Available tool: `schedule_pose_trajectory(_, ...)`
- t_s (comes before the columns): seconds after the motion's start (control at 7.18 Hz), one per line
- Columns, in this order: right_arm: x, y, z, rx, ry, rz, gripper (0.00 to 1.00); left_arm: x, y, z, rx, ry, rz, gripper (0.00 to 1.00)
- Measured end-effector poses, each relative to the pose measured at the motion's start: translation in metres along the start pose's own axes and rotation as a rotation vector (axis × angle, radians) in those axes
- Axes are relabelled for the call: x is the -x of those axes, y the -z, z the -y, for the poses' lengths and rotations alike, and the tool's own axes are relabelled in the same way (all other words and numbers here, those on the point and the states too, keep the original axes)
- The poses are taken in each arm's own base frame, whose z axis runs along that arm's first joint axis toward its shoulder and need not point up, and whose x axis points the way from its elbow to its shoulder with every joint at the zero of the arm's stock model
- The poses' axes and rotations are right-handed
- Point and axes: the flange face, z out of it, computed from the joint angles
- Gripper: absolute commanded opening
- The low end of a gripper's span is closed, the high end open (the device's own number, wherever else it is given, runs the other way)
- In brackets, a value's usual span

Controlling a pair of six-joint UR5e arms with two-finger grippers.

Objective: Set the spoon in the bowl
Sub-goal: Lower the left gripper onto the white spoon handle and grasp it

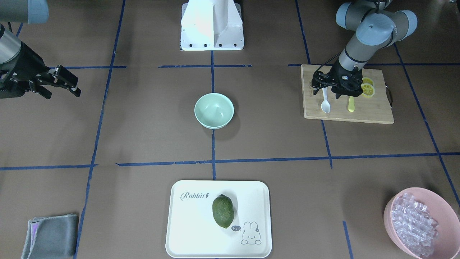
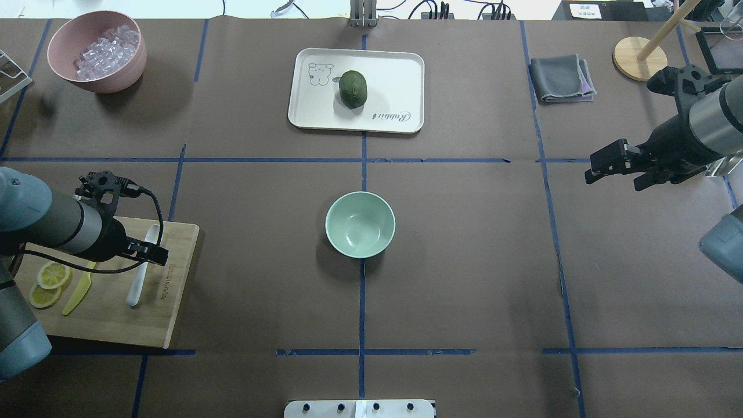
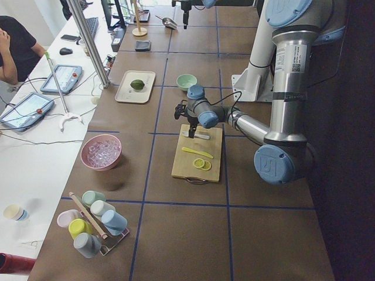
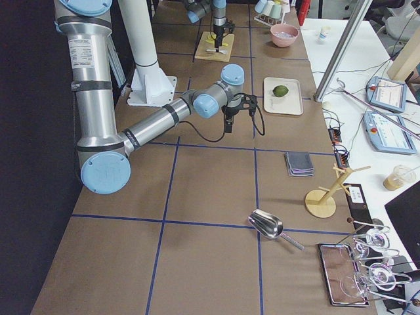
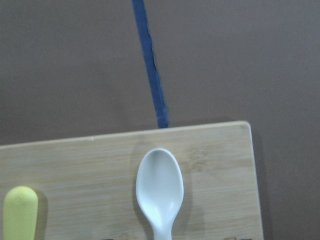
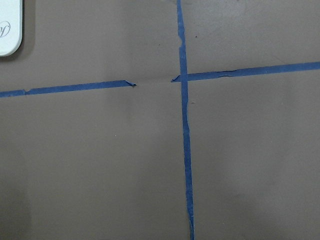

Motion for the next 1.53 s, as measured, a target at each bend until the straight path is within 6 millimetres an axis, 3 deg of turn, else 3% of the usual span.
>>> schedule_pose_trajectory(0.84, -0.0017, -0.0008, 0.0001, 0.001, 0.001, -0.002, 0.99, 0.0015, -0.0110, -0.0058, 0.030, 0.006, 0.022, 0.50)
schedule_pose_trajectory(0.98, -0.0021, -0.0009, -0.0001, 0.002, 0.000, -0.003, 0.99, 0.0022, -0.0117, -0.0058, 0.031, 0.007, 0.024, 0.21)
schedule_pose_trajectory(1.11, -0.0025, -0.0009, -0.0003, 0.002, -0.001, -0.003, 0.99, 0.0026, -0.0116, -0.0057, 0.031, 0.007, 0.024, 0.03)
schedule_pose_trajectory(1.53, -0.0031, -0.0012, -0.0002, 0.002, -0.002, -0.004, 0.99, -0.0002, -0.0090, -0.0047, 0.027, 0.005, 0.019, 0.00)
